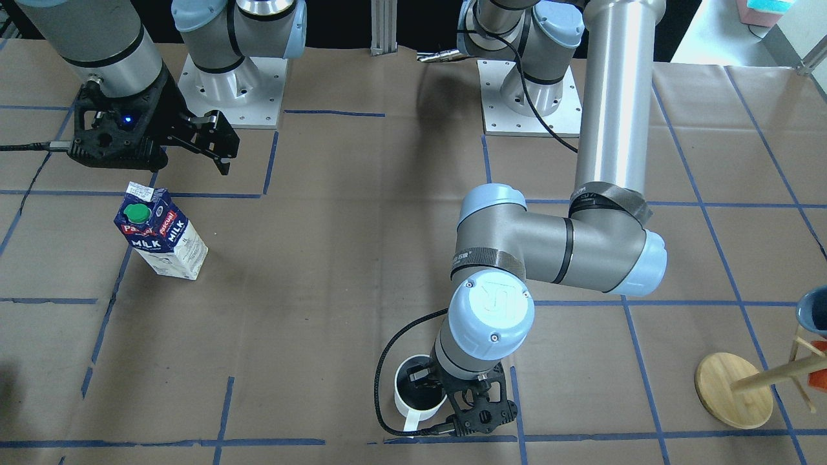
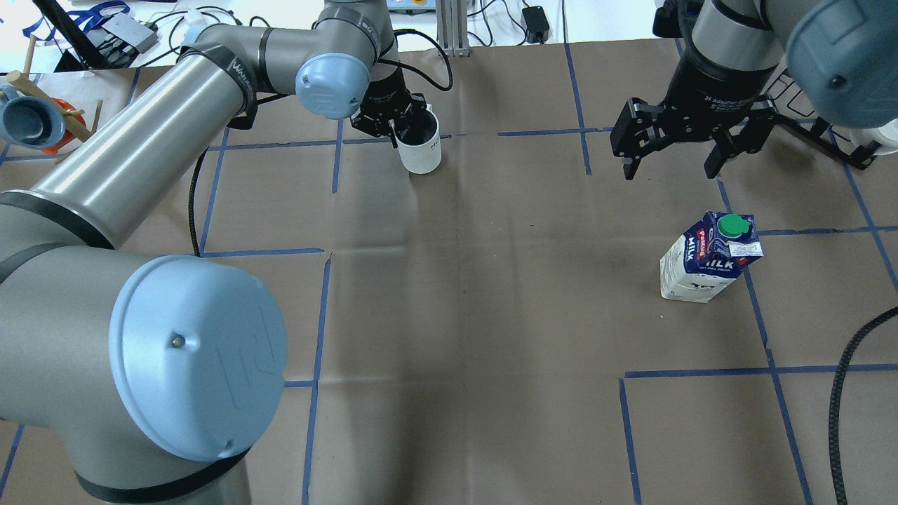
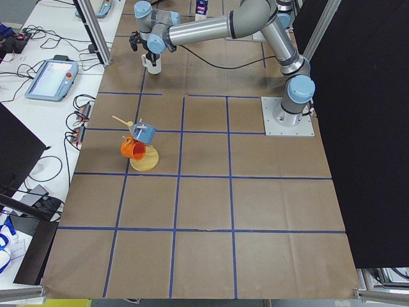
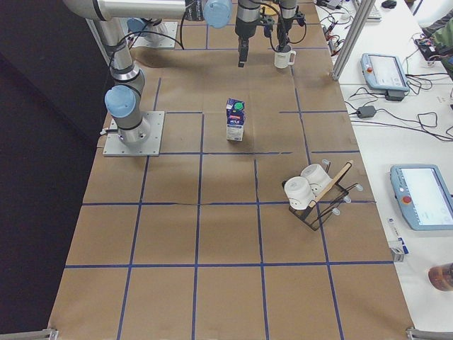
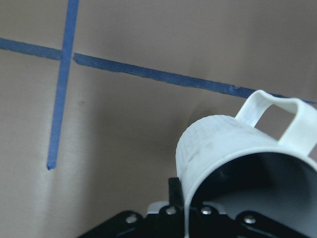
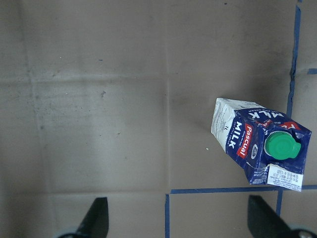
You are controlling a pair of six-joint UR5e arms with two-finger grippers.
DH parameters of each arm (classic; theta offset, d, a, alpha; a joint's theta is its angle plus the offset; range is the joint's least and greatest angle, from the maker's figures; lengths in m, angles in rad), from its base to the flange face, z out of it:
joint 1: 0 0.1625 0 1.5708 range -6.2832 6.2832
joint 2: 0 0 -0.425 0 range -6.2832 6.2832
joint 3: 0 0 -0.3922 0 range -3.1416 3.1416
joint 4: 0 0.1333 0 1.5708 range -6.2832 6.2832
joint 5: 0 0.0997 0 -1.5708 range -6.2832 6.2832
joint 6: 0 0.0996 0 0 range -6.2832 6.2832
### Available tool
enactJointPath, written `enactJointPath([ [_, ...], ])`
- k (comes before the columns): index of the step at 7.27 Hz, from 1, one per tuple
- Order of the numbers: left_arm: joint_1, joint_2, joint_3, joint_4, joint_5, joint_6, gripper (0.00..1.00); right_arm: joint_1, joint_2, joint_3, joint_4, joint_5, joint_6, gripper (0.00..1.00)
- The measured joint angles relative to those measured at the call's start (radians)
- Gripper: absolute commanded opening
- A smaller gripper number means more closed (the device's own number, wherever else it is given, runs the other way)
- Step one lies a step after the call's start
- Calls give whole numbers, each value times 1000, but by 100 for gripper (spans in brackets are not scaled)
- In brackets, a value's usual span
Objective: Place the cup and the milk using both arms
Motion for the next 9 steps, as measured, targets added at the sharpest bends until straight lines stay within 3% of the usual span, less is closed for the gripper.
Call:
enactJointPath([
  [2, -19, 1, -11, -14, -4, -74, 0, -5, 1, 0, 0, -7, -32, 100],
  [3, -25, 9, -22, -15, -5, -93, 9, -6, 1, 0, 0, -9, -38, 100],
  [4, -28, 11, -28, -16, -5, -100, 26, -7, 1, 0, 0, -10, -41, 100],
  [5, -28, 8, -31, -16, -4, -103, 31, -8, 1, 0, 0, -11, -44, 100],
  [6, -28, 5, -32, -16, -4, -104, 78, -12, 1, 0, 0, -12, -48, 100],
  [7, -28, 7, -32, -16, -4, -104, 83, -17, 1, 1, 0, -13, -49, 100],
  [8, -26, 15, -33, -17, -1, -103, 99, -20, -1, 1, 0, -14, -50, 100],
  [9, -23, 32, -33, -24, 3, -98, 99, -26, -8, 4, -1, -14, -58, 100],
])
